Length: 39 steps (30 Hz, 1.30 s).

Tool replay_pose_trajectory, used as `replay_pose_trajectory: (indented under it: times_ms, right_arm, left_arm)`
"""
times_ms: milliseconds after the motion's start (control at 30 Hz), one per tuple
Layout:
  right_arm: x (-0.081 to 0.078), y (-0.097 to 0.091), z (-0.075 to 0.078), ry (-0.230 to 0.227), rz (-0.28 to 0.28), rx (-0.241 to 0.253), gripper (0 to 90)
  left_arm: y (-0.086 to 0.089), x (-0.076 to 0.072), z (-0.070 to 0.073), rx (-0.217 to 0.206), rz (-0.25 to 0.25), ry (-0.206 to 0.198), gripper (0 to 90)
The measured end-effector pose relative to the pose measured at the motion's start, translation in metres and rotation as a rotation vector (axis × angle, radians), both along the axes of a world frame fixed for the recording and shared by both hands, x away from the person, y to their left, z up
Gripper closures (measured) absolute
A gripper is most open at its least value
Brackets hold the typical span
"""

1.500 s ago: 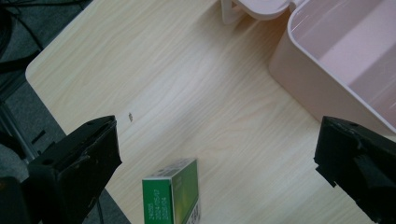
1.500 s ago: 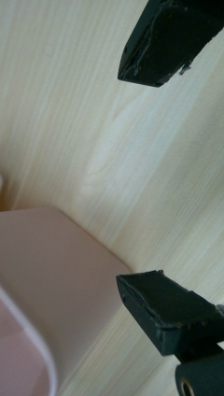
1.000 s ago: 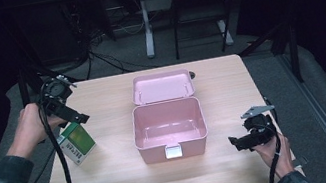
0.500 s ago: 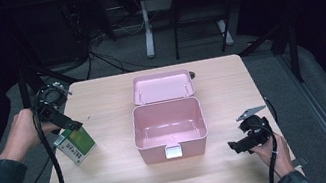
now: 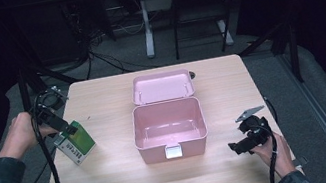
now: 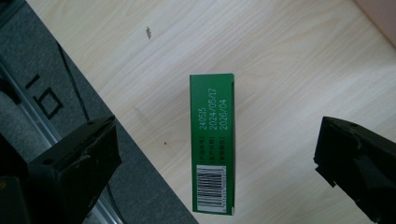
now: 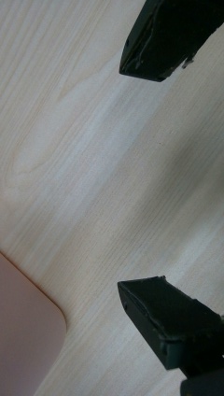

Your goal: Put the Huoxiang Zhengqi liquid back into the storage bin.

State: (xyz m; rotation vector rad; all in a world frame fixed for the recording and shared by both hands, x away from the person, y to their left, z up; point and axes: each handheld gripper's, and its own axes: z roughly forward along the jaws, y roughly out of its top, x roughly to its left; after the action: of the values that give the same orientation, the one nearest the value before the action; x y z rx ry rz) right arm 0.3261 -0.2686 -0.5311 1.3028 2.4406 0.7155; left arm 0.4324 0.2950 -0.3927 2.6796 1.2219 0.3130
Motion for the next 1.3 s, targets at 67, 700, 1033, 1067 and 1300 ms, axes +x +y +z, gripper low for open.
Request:
replay_pose_trajectory:
  times_ms: [67,700,1033,1067,1300]
  right_arm:
    - [0.000,0.000,0.000,0.001,0.000,0.000,0.0]
    - [0.000,0.005,-0.001,0.017,0.028,-0.018,0.0]
    - [0.000,0.006,-0.001,0.023,0.031,-0.024,0.0]
    - [0.000,0.006,-0.002,0.018,0.031,-0.024,0.0]
    - [0.001,0.007,-0.005,0.044,0.037,-0.047,0.0]
  left_arm:
    - [0.001,0.001,-0.007,0.009,-0.002,0.015,0.3]
    - [0.008,0.008,-0.043,0.032,-0.030,0.111,22.4]
    - [-0.002,0.012,-0.048,0.061,-0.062,0.146,38.4]
    - [-0.002,0.012,-0.048,0.066,-0.067,0.147,39.8]
    - [-0.007,0.014,-0.051,0.099,-0.078,0.166,51.6]
